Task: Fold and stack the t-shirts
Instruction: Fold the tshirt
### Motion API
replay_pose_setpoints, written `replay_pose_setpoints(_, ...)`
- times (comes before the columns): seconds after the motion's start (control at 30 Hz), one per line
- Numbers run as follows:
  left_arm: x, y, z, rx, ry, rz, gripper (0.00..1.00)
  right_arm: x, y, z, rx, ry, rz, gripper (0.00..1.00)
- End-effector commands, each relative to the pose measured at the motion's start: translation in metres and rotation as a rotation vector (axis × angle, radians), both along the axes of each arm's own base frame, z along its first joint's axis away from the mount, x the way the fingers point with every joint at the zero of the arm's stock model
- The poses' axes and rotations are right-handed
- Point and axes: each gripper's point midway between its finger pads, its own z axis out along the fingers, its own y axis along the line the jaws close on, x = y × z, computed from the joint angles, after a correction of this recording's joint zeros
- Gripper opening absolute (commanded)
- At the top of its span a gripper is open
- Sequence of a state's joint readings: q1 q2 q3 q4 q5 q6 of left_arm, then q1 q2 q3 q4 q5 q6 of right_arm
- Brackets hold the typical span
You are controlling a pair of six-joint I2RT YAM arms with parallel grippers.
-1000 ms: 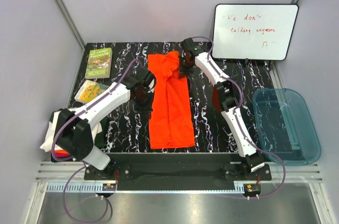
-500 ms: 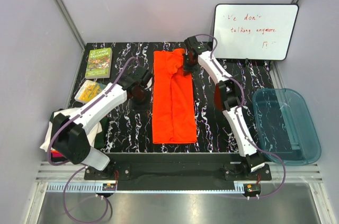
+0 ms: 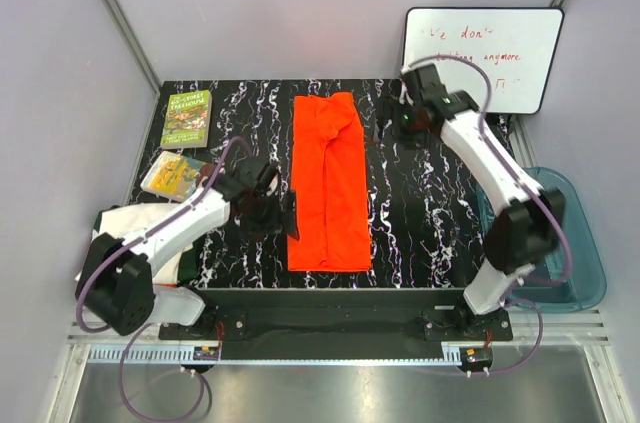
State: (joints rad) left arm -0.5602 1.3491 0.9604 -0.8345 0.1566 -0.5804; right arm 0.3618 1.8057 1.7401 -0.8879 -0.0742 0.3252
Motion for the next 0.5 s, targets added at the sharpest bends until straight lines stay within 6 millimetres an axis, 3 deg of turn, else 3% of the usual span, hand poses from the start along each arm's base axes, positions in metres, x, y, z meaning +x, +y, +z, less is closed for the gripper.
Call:
replay_pose_setpoints(0.0,-0.013,-0.017,-0.007,-0.17,-0.002,0.072,0.99,-0.074,-0.009,-0.038,0.098,0.155,-0.041,0.97)
replay_pose_setpoints(0.07,-0.022,-0.016,-0.018,-0.189,0.014,0.087,0.99,-0.098,-0.002,-0.052,0.179,0.217,-0.057,0.97)
replay_pose_setpoints(0.1,-0.025,-0.015,-0.022,-0.193,0.023,0.108,0.99,-0.124,-0.006,-0.07,0.192,0.271,-0.064,0.97)
replay_pose_setpoints(0.17,-0.029,-0.01,-0.031,-0.183,0.024,0.129,0.98,-0.141,0.002,-0.079,0.278,0.306,-0.08,0.98)
replay_pose_setpoints(0.2,-0.03,-0.009,-0.032,-0.186,0.027,0.145,0.95,-0.161,-0.001,-0.094,0.298,0.355,-0.11,0.98)
replay_pose_setpoints(0.4,-0.034,-0.012,-0.049,-0.212,0.055,0.194,0.75,-0.205,0.006,-0.136,0.407,0.503,-0.168,0.96)
replay_pose_setpoints(0.47,-0.034,-0.015,-0.054,-0.232,0.06,0.2,0.73,-0.206,0.011,-0.142,0.443,0.512,-0.174,0.93)
